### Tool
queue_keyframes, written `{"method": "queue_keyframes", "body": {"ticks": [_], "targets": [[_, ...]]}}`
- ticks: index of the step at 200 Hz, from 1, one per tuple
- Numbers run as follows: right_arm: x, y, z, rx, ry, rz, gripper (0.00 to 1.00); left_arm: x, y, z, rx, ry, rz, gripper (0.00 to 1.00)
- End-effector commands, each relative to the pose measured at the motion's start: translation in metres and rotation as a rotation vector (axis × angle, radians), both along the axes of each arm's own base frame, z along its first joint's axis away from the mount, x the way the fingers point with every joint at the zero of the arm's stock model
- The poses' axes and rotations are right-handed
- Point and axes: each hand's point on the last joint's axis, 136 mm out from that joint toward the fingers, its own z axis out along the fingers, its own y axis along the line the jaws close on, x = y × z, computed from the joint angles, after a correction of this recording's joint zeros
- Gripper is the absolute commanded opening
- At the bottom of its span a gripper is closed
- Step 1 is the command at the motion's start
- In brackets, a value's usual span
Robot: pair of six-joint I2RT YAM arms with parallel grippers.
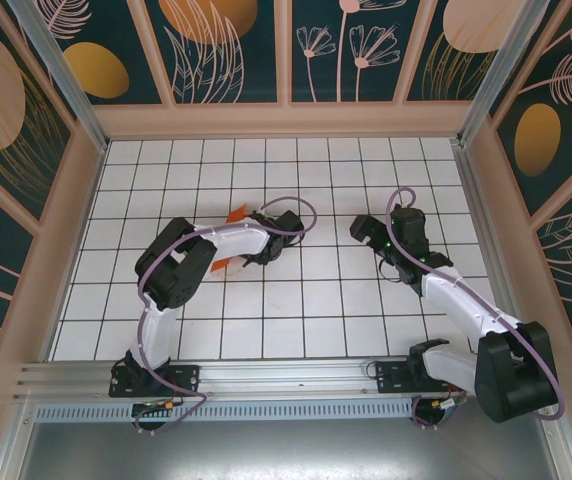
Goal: Fold a paper plane with a square sheet of paper (pick it up from the middle)
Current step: Turn over the paper at the center of the table.
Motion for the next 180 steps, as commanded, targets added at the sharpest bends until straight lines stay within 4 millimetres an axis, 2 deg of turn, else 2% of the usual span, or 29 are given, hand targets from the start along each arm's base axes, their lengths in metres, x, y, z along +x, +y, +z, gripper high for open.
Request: {"method": "queue_keyframes", "body": {"ticks": [1, 35, 55, 61, 64, 71, 79, 99, 122, 146, 166, 171, 173, 180], "targets": [[-0.001, 0.000, -0.005, 0.026, 0.021, -0.008, 0.94, 0.005, -0.053, 0.028, -0.291, -0.017, -0.047, 0.45], [-0.001, 0.005, -0.004, 0.046, 0.026, 0.010, 0.94, 0.003, -0.105, 0.093, -0.654, -0.060, -0.130, 0.71], [0.002, 0.014, -0.004, 0.076, 0.047, 0.045, 0.92, 0.005, -0.107, 0.126, -0.760, -0.129, -0.126, 0.86], [0.002, 0.020, -0.004, 0.092, 0.054, 0.065, 0.91, 0.006, -0.104, 0.128, -0.770, -0.135, -0.114, 0.88], [0.003, 0.023, -0.003, 0.101, 0.057, 0.076, 0.90, 0.007, -0.101, 0.141, -0.790, -0.159, -0.114, 0.89], [0.004, 0.033, -0.001, 0.118, 0.060, 0.110, 0.87, 0.008, -0.094, 0.149, -0.805, -0.181, -0.098, 0.93], [0.006, 0.045, 0.001, 0.129, 0.060, 0.145, 0.84, 0.011, -0.083, 0.155, -0.812, -0.202, -0.067, 0.98], [0.010, 0.082, 0.005, 0.105, 0.052, 0.225, 0.79, 0.017, -0.045, 0.160, -0.840, -0.236, 0.035, 0.99], [0.010, 0.141, 0.005, 0.102, 0.048, 0.345, 0.70, 0.018, 0.003, 0.156, -0.838, -0.277, 0.159, 0.99], [0.010, 0.201, 0.001, 0.120, 0.064, 0.444, 0.54, 0.011, 0.052, 0.145, -0.795, -0.301, 0.300, 0.98], [0.009, 0.246, 0.001, 0.136, 0.073, 0.505, 0.42, 0.000, 0.086, 0.133, -0.795, -0.297, 0.398, 0.99], [0.009, 0.257, 0.001, 0.138, 0.077, 0.518, 0.39, 0.000, 0.091, 0.136, -0.802, -0.307, 0.412, 0.99], [0.009, 0.261, 0.001, 0.139, 0.079, 0.521, 0.38, -0.004, 0.095, 0.129, -0.793, -0.295, 0.424, 0.99], [0.009, 0.273, -0.003, 0.135, 0.091, 0.529, 0.35, -0.010, 0.104, 0.122, -0.789, -0.289, 0.449, 0.99]]}}
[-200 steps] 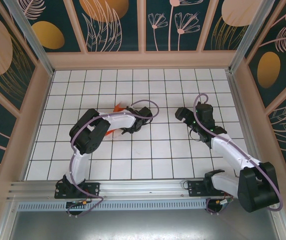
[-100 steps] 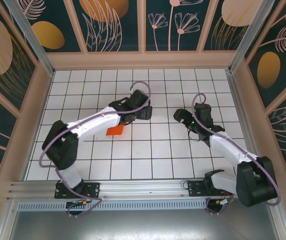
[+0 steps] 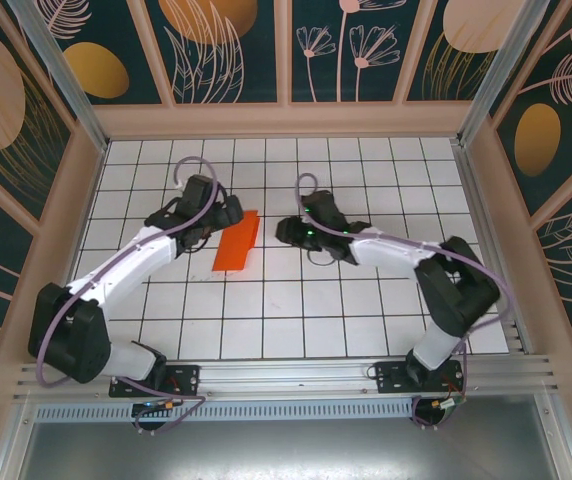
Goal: Fold a paper plane with a square sheet of paper (pick it up from the middle)
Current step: Turn over the paper at the center of the table, then third fold the triangle at the center of the table.
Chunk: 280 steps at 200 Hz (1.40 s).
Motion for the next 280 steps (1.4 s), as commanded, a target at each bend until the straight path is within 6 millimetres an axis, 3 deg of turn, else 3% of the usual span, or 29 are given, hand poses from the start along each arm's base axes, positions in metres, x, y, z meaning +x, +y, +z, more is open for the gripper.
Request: {"method": "queue_keyframes", "body": {"ticks": [1, 49, 78, 98, 136, 183, 208, 231, 257, 280], "targets": [[0.004, 0.044, 0.010, 0.042, -0.005, 0.033, 0.35, -0.019, 0.031, -0.014, -0.024, 0.049, 0.097, 0.98], [0.008, 0.101, -0.039, -0.090, 0.130, 0.044, 0.29, -0.040, 0.071, -0.017, 0.010, 0.034, 0.185, 0.99], [0.008, 0.129, -0.057, -0.116, 0.154, 0.071, 0.30, -0.052, 0.076, -0.019, 0.011, 0.021, 0.172, 0.99], [0.010, 0.137, -0.071, -0.141, 0.179, 0.076, 0.30, -0.059, 0.072, -0.022, -0.020, 0.024, 0.152, 0.99], [0.001, 0.123, -0.098, -0.240, 0.202, 0.113, 0.32, -0.066, 0.061, -0.024, -0.063, 0.022, 0.090, 0.99], [-0.035, 0.064, -0.127, -0.429, 0.181, 0.255, 0.32, -0.065, 0.045, -0.035, -0.138, 0.013, 0.023, 0.99], [-0.060, 0.033, -0.124, -0.450, 0.146, 0.351, 0.32, -0.060, 0.030, -0.039, -0.180, 0.014, -0.038, 0.98], [-0.068, 0.025, -0.106, -0.393, 0.115, 0.383, 0.33, -0.055, 0.012, -0.040, -0.247, 0.015, -0.102, 0.98], [-0.054, 0.035, -0.059, -0.245, 0.069, 0.303, 0.37, -0.048, -0.006, -0.037, -0.324, -0.008, -0.164, 0.99], [-0.043, 0.028, -0.011, -0.103, 0.014, 0.182, 0.51, -0.043, -0.019, -0.032, -0.383, -0.013, -0.202, 0.99]]}}
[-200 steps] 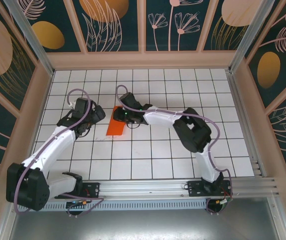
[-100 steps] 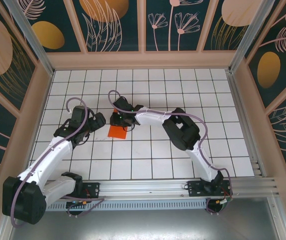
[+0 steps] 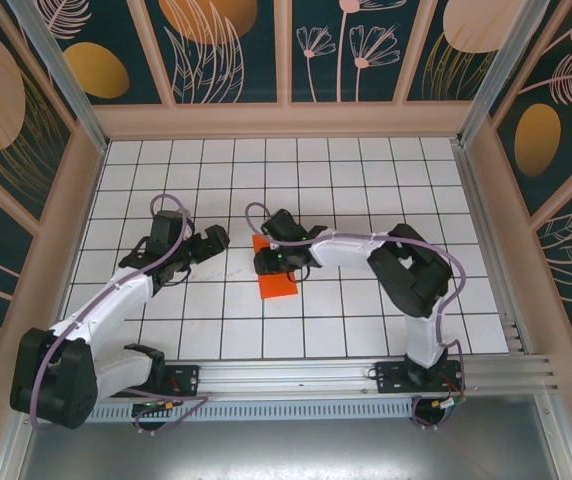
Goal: Fold a paper plane with a square sheet of paper (pick it up from the middle)
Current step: Third fold the triangle at the center of the table.
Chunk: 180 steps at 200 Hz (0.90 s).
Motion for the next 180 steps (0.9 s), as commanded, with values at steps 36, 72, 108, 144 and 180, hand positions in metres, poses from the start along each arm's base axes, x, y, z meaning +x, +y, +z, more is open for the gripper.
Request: {"method": "queue_keyframes", "body": {"ticks": [36, 72, 108, 144, 180], "targets": [[0.018, -0.058, 0.077, 0.279, -0.058, -0.303, 0.70, 0.003, -0.065, 0.016, -0.248, -0.058, -0.227, 0.96], [0.007, -0.092, 0.070, 0.310, -0.003, -0.350, 0.75, -0.002, -0.101, 0.012, -0.280, -0.054, -0.298, 0.90], [-0.017, -0.103, 0.050, 0.315, 0.072, -0.357, 0.75, -0.001, -0.127, 0.000, -0.323, -0.033, -0.337, 0.79], [-0.039, -0.099, 0.040, 0.380, 0.144, -0.351, 0.72, 0.000, -0.141, -0.007, -0.337, -0.029, -0.362, 0.75], [-0.048, -0.085, 0.036, 0.401, 0.180, -0.331, 0.64, 0.002, -0.145, -0.015, -0.348, -0.019, -0.357, 0.74]]}}
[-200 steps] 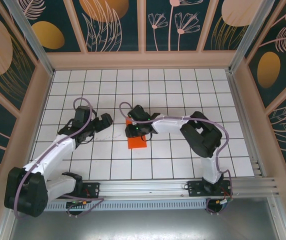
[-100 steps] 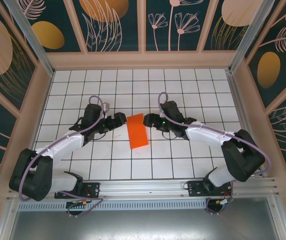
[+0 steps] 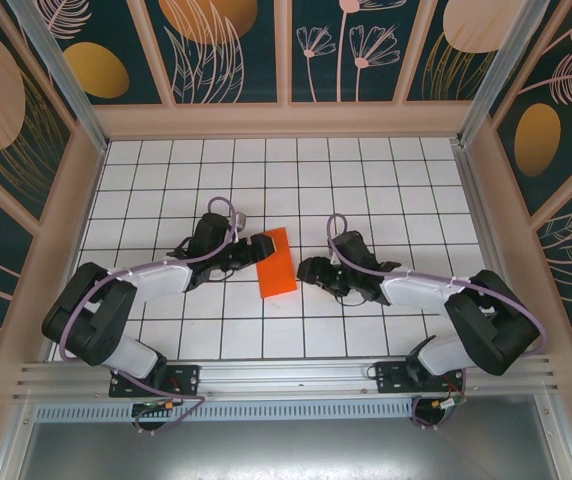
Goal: Fold a paper plane with a square sheet of paper (pick it up from the middle)
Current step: Third fold the triangle at the center of the table.
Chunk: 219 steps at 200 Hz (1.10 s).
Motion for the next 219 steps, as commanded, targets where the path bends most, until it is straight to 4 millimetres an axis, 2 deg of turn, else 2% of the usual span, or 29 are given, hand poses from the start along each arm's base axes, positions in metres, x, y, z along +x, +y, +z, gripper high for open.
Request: {"method": "queue_keyframes", "body": {"ticks": [1, 28, 70, 103, 183, 219], "targets": [[-0.001, 0.019, 0.015, 0.095, -0.012, 0.019, 0.64, 0.008, -0.011, 0.011, -0.054, -0.035, -0.006, 0.74], [-0.002, 0.030, 0.011, 0.099, 0.007, 0.039, 0.53, 0.008, -0.012, 0.002, -0.049, -0.014, -0.005, 0.72], [-0.004, 0.038, 0.007, 0.111, 0.021, 0.041, 0.48, 0.007, -0.011, -0.005, -0.036, -0.001, -0.004, 0.71], [-0.008, 0.038, 0.003, 0.115, 0.063, 0.022, 0.40, 0.005, -0.014, -0.014, -0.039, 0.029, -0.013, 0.70], [-0.010, 0.036, -0.005, 0.120, 0.099, 0.000, 0.39, 0.003, -0.011, -0.032, -0.011, 0.062, -0.014, 0.68], [-0.013, 0.042, 0.000, 0.149, 0.103, 0.016, 0.33, 0.000, -0.007, -0.043, 0.021, 0.088, -0.001, 0.69]]}}
